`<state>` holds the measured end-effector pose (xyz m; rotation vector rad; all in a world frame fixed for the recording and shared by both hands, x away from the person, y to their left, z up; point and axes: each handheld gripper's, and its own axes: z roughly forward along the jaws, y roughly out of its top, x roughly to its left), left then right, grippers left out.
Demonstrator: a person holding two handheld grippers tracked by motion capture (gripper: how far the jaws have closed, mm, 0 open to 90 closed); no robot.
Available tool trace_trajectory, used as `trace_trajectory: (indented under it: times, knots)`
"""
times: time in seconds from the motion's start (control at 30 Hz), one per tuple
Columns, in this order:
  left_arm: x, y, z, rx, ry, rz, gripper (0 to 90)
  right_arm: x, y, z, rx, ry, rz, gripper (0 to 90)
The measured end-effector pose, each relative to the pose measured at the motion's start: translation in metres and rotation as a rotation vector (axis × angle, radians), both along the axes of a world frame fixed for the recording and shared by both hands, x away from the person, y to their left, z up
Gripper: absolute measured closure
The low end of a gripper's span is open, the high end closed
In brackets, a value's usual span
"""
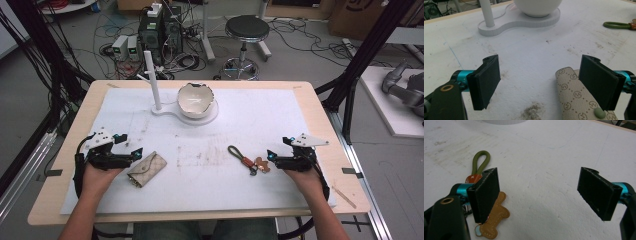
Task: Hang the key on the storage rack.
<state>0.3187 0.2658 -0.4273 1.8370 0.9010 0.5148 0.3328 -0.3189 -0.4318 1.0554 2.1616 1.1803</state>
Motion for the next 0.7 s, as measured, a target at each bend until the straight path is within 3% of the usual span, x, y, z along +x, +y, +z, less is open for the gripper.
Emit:
trace_trajectory:
  times: [0.33, 0.7]
  knots:
    - [0.001, -0.005, -0.002, 0.014, 0.003, -0.009, 17.5, 0.0, 0.003, -0.001, -0.02, 0.004, 0.012, 18.3]
    - [0.0, 0.003, 0.0, 0.006, -0.011, 0.013, 17.5, -0.003, 0.024, 0.0, -0.065, 0.009, 0.061, 18.3]
